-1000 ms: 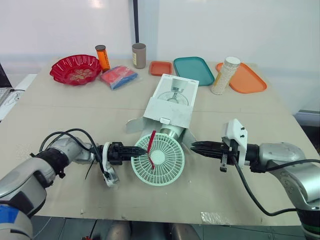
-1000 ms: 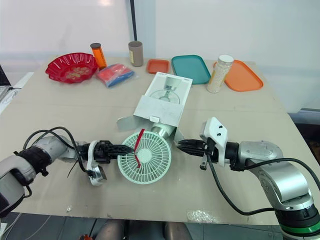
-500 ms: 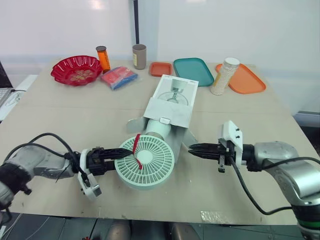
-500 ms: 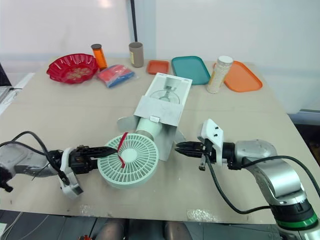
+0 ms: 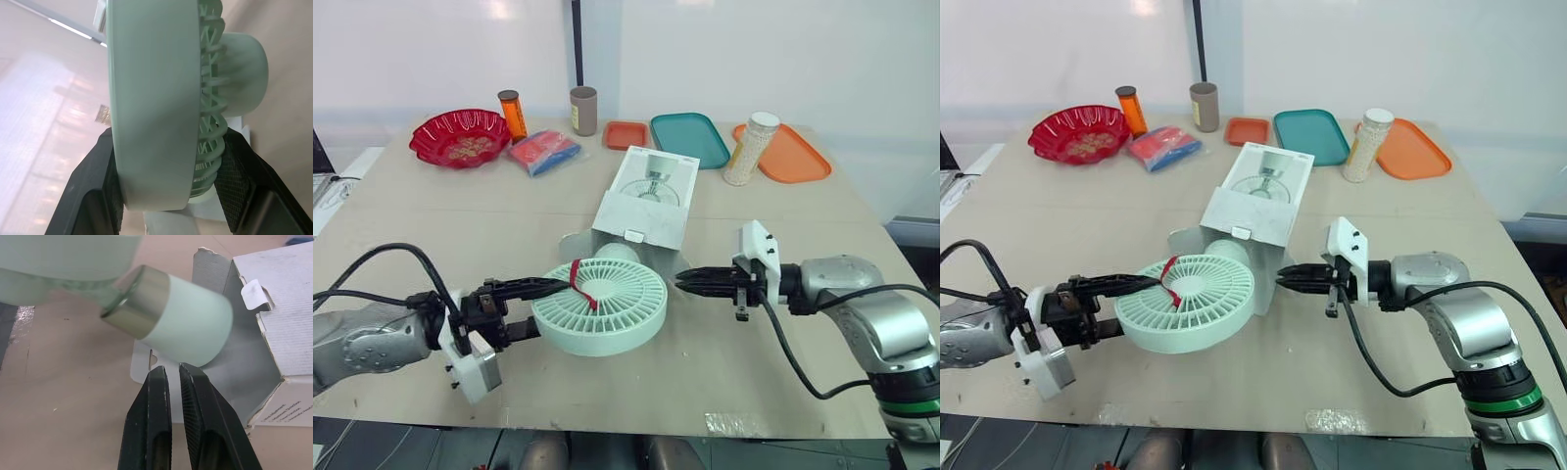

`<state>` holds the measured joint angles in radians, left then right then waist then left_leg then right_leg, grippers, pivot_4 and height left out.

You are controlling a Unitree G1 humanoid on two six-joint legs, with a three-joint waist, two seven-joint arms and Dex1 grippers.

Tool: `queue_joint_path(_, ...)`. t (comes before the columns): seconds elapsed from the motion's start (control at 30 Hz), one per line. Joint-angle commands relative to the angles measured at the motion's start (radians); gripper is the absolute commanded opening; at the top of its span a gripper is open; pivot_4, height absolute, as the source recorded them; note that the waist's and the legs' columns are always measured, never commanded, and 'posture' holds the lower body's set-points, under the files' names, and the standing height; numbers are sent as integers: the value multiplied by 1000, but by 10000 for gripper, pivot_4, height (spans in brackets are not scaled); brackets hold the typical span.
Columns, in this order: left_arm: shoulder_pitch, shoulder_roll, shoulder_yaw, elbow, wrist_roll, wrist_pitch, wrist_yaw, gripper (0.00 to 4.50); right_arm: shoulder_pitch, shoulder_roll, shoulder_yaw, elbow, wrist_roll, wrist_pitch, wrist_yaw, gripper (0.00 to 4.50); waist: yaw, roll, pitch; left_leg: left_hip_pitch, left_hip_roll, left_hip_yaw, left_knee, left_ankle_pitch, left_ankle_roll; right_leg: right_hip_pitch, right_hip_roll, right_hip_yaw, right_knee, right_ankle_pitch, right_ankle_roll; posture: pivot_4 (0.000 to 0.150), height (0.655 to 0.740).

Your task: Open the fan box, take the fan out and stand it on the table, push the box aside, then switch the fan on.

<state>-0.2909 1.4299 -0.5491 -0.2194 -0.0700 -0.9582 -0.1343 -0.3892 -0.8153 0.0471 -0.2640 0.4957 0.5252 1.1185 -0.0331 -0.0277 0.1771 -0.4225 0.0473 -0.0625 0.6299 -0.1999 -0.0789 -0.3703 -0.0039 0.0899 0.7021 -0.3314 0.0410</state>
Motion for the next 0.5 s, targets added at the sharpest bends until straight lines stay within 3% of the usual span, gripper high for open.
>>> queue_joint_path(0.03,18,9,95,-72,-174,61,-116,20250,-15,-16,-22,14,-6,-20,18,3930,0,0,0,0,0,0,0,0,0,0,0,0,0,0,0,1500,7400)
queue_joint_path(0.1,29,6,148,-101,-301,144,-192,20250,-20,-7,-18,12,-7,-16,15,3930,0,1,0,0,0,0,1,0,0,0,1,0,0,0,0,1500,7400)
queue_joint_path(0.3,71,-6,293,-99,-527,337,-414,20250,-31,-14,-32,-8,14,-6,32,3930,-5,2,1,0,0,0,1,-1,2,0,1,1,0,0,0,1500,7400)
queue_joint_path(0.5,46,-101,451,-100,-668,593,-509,20250,-79,12,-23,-19,41,32,18,3930,-12,3,2,0,1,0,2,-2,3,0,2,0,0,0,-1,1500,7400)
